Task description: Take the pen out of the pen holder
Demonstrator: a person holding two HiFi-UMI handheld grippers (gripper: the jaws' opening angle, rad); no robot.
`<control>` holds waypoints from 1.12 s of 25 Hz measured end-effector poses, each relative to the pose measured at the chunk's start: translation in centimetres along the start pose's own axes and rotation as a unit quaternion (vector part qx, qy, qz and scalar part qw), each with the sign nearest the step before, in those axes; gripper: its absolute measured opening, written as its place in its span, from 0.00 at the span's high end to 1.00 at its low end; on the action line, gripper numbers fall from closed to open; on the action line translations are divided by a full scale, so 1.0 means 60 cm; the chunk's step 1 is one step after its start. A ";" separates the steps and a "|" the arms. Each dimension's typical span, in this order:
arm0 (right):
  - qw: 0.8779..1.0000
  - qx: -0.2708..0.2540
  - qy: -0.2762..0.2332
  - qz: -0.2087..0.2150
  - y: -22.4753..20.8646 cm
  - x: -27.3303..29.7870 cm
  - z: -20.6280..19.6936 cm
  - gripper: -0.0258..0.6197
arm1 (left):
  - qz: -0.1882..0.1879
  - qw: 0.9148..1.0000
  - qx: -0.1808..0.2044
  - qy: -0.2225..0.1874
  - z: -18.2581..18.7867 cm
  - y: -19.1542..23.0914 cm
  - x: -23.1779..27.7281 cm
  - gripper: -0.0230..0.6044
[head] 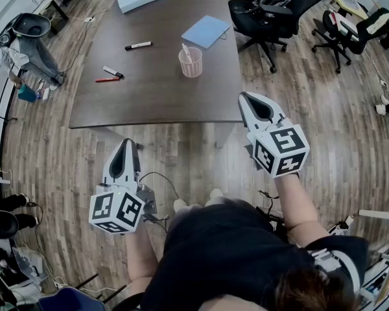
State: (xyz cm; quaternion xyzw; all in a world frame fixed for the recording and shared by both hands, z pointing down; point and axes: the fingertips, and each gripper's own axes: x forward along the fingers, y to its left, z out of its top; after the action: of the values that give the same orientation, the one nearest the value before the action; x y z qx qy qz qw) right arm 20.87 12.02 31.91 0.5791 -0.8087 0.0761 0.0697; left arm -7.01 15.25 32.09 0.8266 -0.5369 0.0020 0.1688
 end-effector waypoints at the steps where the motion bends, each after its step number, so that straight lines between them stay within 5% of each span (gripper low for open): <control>1: 1.000 0.003 0.001 0.004 -0.004 0.001 -0.001 0.93 | 0.001 1.000 0.000 0.000 0.000 -0.003 0.006 0.92; 13: 0.999 0.001 0.006 0.041 -0.005 0.031 -0.019 0.93 | 0.029 0.999 0.016 0.025 -0.020 -0.004 0.036 0.92; 28: 0.999 0.003 0.028 0.036 0.046 0.178 0.000 0.92 | 0.001 0.999 0.013 0.048 -0.003 0.127 0.138 0.92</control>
State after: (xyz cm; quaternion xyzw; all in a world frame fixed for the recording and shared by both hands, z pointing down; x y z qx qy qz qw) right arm 14.87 2.99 33.92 0.5473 -0.8266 0.0971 0.0879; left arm -10.24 5.19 35.88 0.8272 -0.5286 0.0488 0.1840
